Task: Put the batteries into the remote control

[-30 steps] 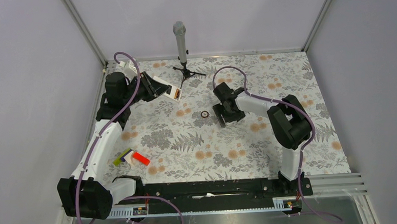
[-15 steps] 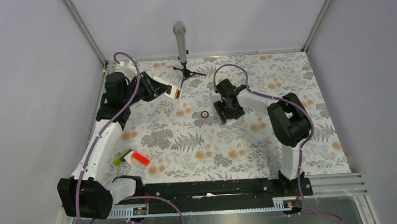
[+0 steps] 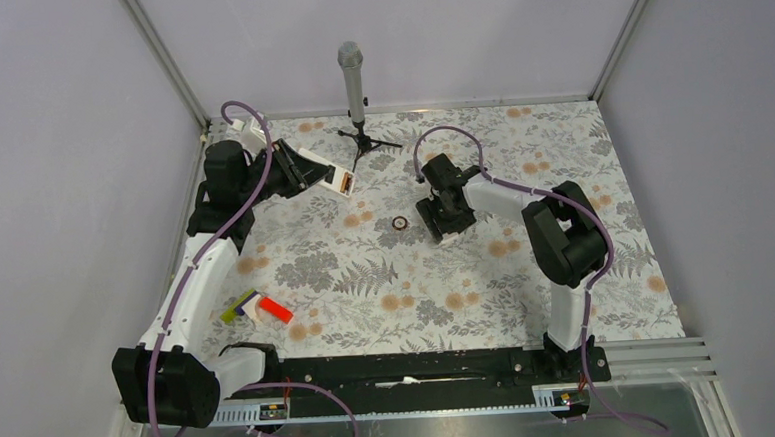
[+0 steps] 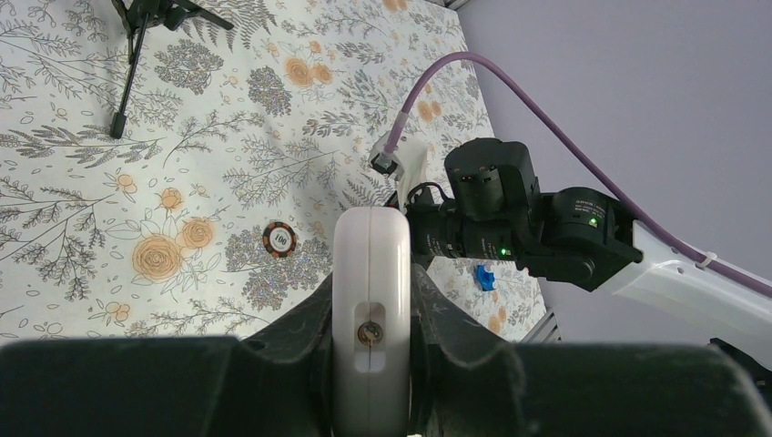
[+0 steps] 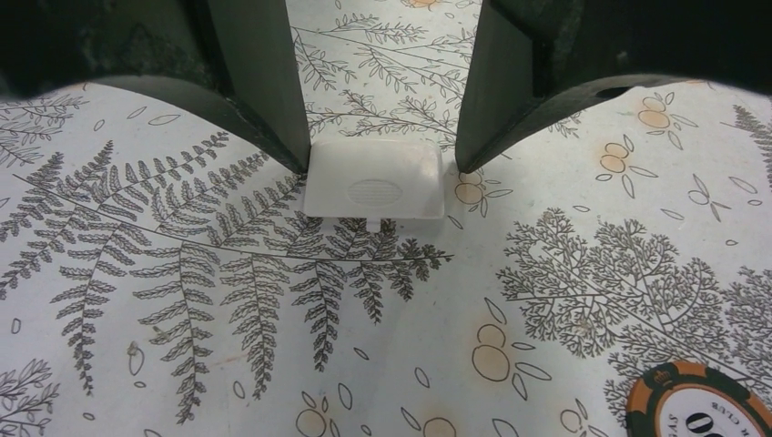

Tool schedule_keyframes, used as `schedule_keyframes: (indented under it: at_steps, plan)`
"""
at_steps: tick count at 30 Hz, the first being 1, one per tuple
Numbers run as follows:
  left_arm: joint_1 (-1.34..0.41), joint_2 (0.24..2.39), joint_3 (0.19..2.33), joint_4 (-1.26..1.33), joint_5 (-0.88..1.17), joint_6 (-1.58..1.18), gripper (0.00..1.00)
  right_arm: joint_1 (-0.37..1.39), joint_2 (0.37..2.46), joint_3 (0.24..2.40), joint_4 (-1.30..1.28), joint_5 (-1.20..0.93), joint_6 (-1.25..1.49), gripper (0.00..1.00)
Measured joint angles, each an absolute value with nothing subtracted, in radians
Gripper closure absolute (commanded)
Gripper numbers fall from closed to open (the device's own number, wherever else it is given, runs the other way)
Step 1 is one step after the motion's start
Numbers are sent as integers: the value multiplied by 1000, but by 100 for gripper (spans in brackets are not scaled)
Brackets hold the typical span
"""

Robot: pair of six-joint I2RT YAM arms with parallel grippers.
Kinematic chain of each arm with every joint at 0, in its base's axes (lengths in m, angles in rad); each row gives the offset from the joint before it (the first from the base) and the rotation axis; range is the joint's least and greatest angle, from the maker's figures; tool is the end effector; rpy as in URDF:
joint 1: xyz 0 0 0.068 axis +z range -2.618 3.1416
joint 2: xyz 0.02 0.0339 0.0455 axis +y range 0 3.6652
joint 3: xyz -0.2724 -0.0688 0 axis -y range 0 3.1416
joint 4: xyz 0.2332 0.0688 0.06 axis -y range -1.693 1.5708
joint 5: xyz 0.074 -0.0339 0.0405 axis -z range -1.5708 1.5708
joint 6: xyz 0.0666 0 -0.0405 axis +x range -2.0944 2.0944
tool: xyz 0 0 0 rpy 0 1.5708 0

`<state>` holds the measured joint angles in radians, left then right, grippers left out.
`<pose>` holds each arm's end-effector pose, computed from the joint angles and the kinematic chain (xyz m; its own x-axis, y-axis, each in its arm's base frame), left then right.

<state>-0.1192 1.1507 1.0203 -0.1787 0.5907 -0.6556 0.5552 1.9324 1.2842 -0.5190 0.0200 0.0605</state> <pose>0.2648 -0.0691 0.3520 -0.6208 -0.4356 -0.6518 0.3117 0.6257 -0.7150 0.3353 0.2064 0.1460 -0.8116 -0.4323 -0.3931 -0.4721 0.8815 0.0054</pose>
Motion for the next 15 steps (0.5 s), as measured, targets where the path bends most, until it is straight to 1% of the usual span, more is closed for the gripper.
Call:
schedule_keyframes:
  at_steps: [1, 3, 7, 10, 12, 15]
  plan:
    - [-119, 1151, 1020, -179, 591, -656, 100, 555, 1932, 1284, -519, 22, 60, 40]
    - [-118, 1151, 1020, -179, 591, -656, 100, 555, 1932, 1284, -520, 29, 60, 41]
    - [-118, 1151, 1020, -179, 591, -656, 100, 555, 1933, 1284, -521, 33, 61, 31]
    - [-118, 1151, 1020, -179, 591, -656, 100, 555, 1932, 1284, -524, 33, 60, 29]
    - [-118, 1151, 1020, -179, 591, -656, 100, 555, 1933, 1284, -524, 33, 60, 32]
    - [-118, 1151, 1020, -179, 591, -656, 100, 555, 1933, 1283, -525, 36, 60, 41]
